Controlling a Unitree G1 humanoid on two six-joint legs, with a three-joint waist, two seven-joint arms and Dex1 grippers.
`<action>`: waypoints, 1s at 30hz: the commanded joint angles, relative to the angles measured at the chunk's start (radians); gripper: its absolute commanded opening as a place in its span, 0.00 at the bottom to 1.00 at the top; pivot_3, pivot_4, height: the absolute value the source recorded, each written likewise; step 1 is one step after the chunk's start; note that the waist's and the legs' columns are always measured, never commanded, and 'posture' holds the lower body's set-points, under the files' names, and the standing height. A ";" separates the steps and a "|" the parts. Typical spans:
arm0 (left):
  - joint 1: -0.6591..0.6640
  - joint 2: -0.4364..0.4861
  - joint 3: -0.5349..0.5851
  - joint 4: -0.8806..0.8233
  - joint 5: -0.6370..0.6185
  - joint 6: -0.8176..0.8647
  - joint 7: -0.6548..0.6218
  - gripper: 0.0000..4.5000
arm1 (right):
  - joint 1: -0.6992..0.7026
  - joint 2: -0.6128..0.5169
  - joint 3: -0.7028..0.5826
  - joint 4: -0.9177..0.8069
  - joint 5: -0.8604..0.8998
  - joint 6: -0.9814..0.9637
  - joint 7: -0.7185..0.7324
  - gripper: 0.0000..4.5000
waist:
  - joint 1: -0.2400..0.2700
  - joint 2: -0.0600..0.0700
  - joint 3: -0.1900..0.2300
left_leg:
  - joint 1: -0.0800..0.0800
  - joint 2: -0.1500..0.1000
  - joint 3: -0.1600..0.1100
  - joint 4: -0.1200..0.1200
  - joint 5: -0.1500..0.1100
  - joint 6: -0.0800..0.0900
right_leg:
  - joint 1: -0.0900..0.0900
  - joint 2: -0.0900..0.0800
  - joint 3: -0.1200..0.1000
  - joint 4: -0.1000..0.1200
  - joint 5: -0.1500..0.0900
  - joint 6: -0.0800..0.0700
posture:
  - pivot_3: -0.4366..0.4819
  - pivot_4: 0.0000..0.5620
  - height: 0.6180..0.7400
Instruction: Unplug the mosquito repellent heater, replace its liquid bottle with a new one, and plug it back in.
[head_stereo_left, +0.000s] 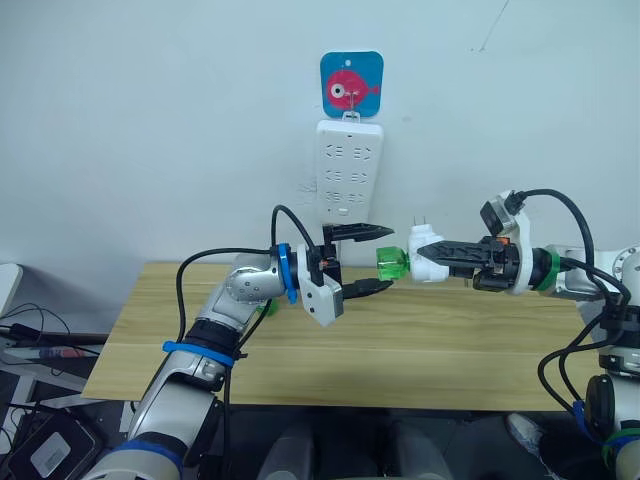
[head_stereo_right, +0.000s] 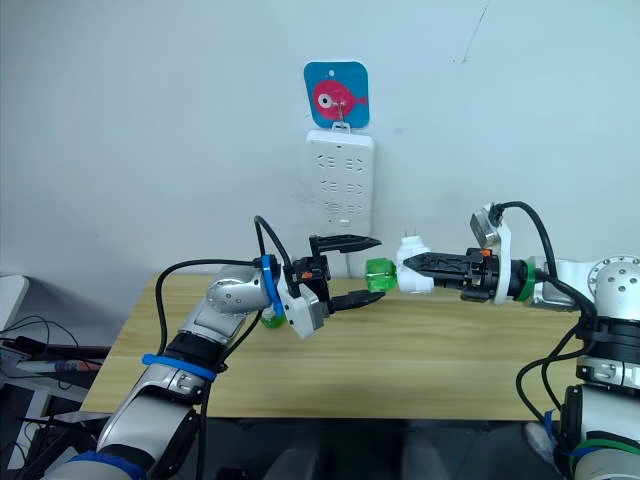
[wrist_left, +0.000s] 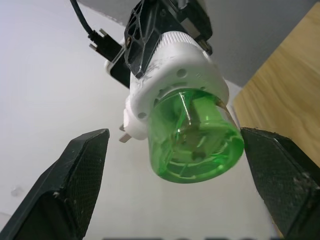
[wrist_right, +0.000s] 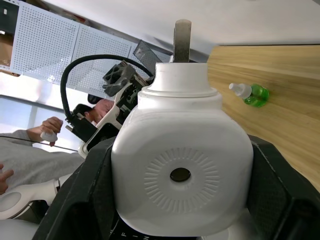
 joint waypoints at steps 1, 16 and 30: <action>-0.010 0.002 -0.028 -0.014 -0.005 -0.025 0.040 0.83 | -0.008 -0.003 -0.029 -0.029 0.042 0.005 -0.005 0.67 | 0.000 0.000 0.000 | 0.000 0.000 0.000 0.000 0.000 0.000 | 0.000 0.000 0.000 0.000 0.000 0.000 | 0.51 0.27 1.00; -0.019 0.033 -0.095 -0.022 -0.119 0.051 0.012 0.57 | -0.004 -0.010 -0.020 -0.036 0.066 0.007 -0.009 0.67 | -0.002 0.000 0.000 | 0.000 0.000 0.000 0.000 0.000 0.000 | 0.000 0.000 0.000 0.001 0.000 0.000 | 0.50 0.28 1.00; 0.019 0.040 -0.127 -0.152 -0.321 0.282 -0.206 0.96 | -0.007 -0.015 -0.007 -0.046 0.073 0.008 0.001 0.67 | -0.004 0.000 0.000 | 0.000 0.000 -0.001 0.000 0.000 0.000 | 0.000 0.001 0.000 0.000 0.000 0.000 | 0.50 0.29 1.00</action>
